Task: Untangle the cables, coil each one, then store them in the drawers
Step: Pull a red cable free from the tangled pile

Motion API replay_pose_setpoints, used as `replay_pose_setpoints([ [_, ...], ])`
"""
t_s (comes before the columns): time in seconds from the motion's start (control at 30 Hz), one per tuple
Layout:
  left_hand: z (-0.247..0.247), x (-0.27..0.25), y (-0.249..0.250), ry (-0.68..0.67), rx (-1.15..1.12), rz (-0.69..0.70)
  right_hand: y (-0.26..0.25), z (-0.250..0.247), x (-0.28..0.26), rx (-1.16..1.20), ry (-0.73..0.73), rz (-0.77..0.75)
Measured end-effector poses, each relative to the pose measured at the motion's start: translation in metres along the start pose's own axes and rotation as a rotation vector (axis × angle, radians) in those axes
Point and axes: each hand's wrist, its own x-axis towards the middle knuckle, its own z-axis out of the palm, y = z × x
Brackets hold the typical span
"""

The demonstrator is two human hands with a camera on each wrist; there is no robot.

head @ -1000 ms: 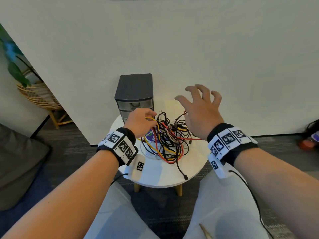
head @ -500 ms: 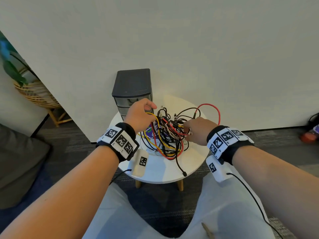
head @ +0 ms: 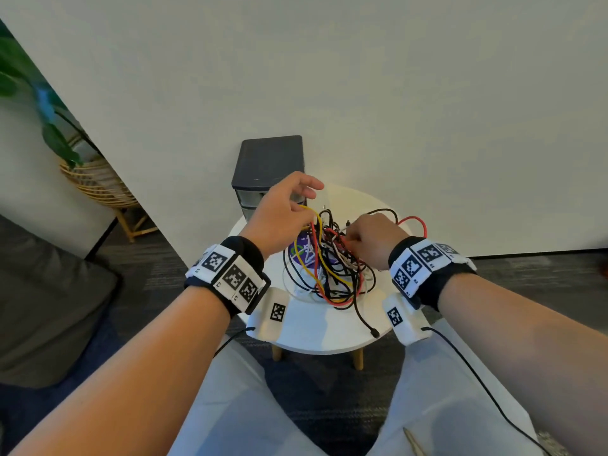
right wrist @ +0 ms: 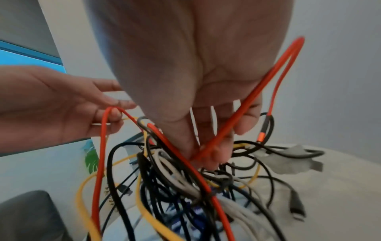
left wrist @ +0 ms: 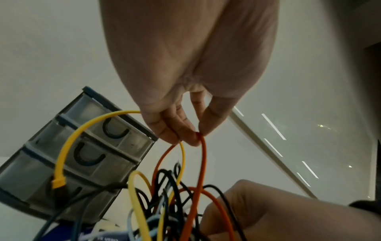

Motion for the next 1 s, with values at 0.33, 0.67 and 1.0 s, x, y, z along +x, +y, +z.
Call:
replay_pose_setpoints([
  [0.33,0.01,-0.013,0.022,-0.042,-0.126,0.157,-0.049,-0.045,0.009,0.588,-0.101,0.023],
  [0.67,0.0,0.0,-0.009,-0.136,0.069,0.016,-0.042,-0.063,-0.015,0.62,0.143,-0.359],
  [1.0,0.007,0.006,-0.029,-0.016,0.081,-0.12,-0.036,-0.094,-0.045,0.942,0.309,-0.584],
])
